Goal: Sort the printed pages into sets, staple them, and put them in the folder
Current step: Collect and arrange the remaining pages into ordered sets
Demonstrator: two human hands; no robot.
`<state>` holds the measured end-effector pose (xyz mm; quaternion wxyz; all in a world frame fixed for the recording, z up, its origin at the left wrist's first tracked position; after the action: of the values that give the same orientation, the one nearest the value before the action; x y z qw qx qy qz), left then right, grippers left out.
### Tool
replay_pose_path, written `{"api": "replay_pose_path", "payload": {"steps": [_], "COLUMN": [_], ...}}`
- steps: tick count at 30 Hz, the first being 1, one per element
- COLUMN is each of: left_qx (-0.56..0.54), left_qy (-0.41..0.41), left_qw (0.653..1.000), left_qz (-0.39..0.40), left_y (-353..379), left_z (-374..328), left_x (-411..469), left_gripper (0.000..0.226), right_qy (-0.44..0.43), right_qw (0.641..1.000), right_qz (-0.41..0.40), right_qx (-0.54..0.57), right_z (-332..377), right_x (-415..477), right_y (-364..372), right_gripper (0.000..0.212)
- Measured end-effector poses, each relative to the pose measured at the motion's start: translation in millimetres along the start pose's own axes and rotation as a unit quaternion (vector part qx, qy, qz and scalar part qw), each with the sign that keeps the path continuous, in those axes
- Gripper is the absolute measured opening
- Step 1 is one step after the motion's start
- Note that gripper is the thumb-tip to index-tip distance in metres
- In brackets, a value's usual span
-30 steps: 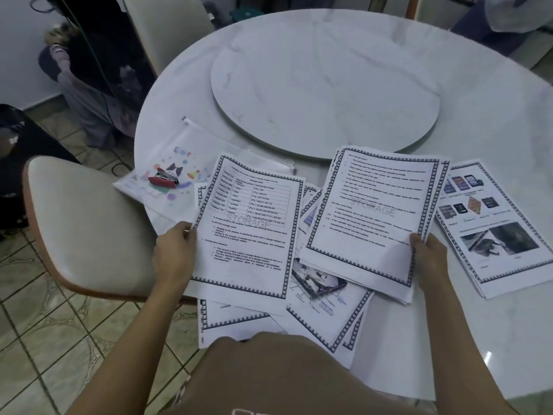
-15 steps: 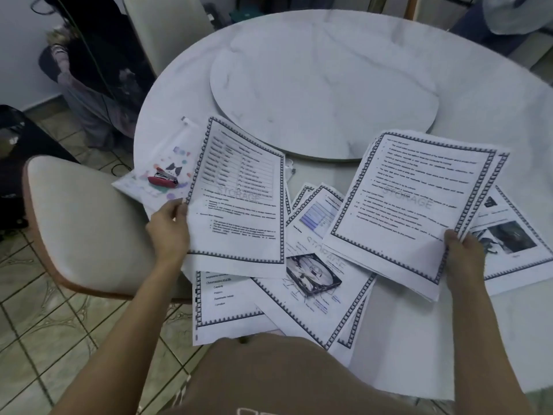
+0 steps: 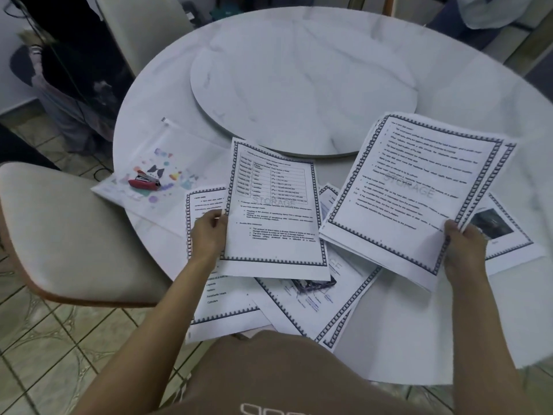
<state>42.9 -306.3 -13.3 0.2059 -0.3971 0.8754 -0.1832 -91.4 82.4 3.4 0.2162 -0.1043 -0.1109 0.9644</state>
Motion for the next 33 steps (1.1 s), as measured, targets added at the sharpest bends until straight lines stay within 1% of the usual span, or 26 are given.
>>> {"api": "replay_pose_path", "payload": {"steps": [3,5,9,12,14,16,17,19,22,24,25,26,27,29,30,33], "left_qx": [0.052,0.082,0.118,0.158,0.208,0.229,0.218,0.159,0.064,0.058,0.071,0.087,0.099,0.126,0.138,0.15], "left_qy": [0.014,0.035,0.101,0.111,0.077,0.013,-0.018,-0.074,-0.132,-0.139,-0.121,-0.095,-0.07,-0.015,0.011,0.082], "left_qw": [0.997,0.994,0.987,0.981,0.975,0.973,0.976,0.982,0.986,0.986,0.987,0.989,0.991,0.992,0.99,0.983], "left_qz": [0.054,0.065,0.039,0.006,-0.008,0.005,0.025,0.074,0.074,0.077,0.078,0.071,0.059,0.02,-0.005,-0.074], "left_y": [3.2,2.8,-12.3,-32.8,-47.5,-58.7,-61.9,-60.5,-63.4,-63.5,-63.0,-62.1,-62.2,-64.9,-68.1,-83.5], "left_z": [4.0,4.1,8.8,20.6,29.0,35.1,36.6,37.5,40.4,44.1,44.3,44.0,42.4,38.5,36.4,28.1], "left_x": [-4.1,-7.9,-9.4,-2.3,3.0,6.1,7.0,6.4,3.5,1.3,-0.6,-2.3,-5.0,-8.3,-9.0,-7.3], "left_gripper": [0.024,0.025,0.026,0.031,0.037,0.045,0.049,0.053,0.053,0.046,0.037,0.023,0.017,0.032,0.033,0.027], "right_qy": [0.009,0.004,0.004,-0.009,-0.015,-0.011,-0.004,0.001,0.0,0.003,0.001,-0.004,-0.01,-0.025,-0.034,-0.048], "right_qw": [1.0,1.0,0.999,0.997,0.995,0.992,0.991,0.99,0.985,0.983,0.982,0.98,0.978,0.973,0.97,0.966], "right_qz": [0.002,0.013,0.044,0.075,0.094,0.117,0.125,0.136,0.16,0.169,0.176,0.184,0.192,0.202,0.203,0.195], "right_qx": [-0.001,-0.007,-0.015,-0.023,-0.032,-0.039,-0.04,-0.046,-0.064,-0.069,-0.075,-0.08,-0.087,-0.112,-0.128,-0.166], "right_z": [-1.5,-2.8,-5.8,-5.2,-4.5,-5.6,-7.9,-10.6,-13.9,-15.9,-17.1,-18.0,-18.6,-20.6,-22.3,-25.4], "right_x": [-1.6,-3.9,-10.7,-20.4,-27.2,-33.1,-35.1,-38.8,-47.7,-52.6,-55.2,-57.7,-60.4,-65.4,-67.0,-67.6], "right_y": [1.6,5.3,16.9,30.1,41.7,53.6,59.1,66.4,80.3,86.2,88.4,89.9,91.4,93.9,94.7,96.8], "right_gripper": [0.035,0.037,0.036,0.035,0.035,0.034,0.033,0.031,0.03,0.03,0.03,0.03,0.03,0.03,0.03,0.03]}}
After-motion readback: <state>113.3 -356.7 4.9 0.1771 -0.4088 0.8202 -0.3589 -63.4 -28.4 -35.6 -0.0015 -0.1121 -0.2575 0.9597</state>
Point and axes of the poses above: each hand's wrist, its own x-axis towards the middle knuckle, its own y-axis out of the palm, z = x × y, the point moved 2 cm from there along x, towards the middle knuckle, and after that the axes turned 5 degrees about -z, right-handed, at the moved point
